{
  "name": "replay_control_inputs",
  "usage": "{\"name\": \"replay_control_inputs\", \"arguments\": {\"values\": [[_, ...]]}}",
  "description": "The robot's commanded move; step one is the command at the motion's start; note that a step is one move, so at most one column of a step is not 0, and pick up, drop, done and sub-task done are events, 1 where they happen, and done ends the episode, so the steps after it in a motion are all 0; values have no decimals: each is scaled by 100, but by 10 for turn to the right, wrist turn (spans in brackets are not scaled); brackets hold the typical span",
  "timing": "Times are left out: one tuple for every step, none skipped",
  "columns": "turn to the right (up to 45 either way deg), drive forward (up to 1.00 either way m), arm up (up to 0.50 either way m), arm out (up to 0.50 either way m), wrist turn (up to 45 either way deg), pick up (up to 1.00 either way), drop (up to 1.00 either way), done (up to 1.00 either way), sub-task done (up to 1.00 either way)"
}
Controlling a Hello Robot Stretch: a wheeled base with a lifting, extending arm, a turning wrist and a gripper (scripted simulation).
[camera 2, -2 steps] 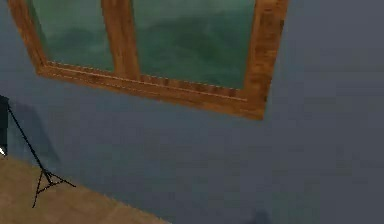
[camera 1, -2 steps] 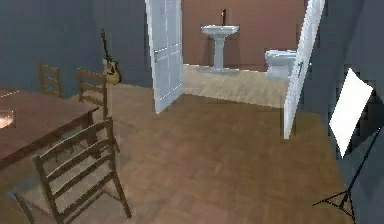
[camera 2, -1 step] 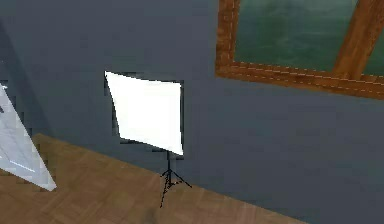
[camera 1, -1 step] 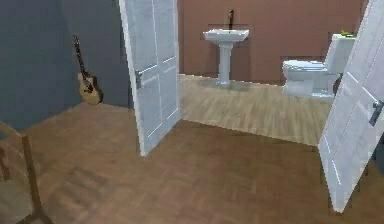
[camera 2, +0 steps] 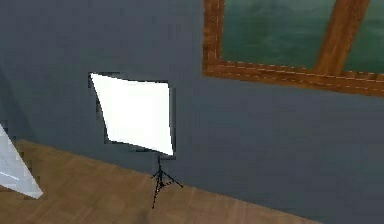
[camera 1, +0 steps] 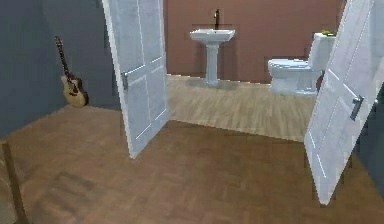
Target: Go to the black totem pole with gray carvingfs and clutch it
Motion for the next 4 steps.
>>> {"name": "replay_control_inputs", "arguments": {"values": [[0,100,0,0,0,0,0,0,0],[0,100,0,0,0,0,0,0,0],[0,70,0,0,0,0,0,0,0],[-210,0,0,0,0,0,0,0,0]]}}
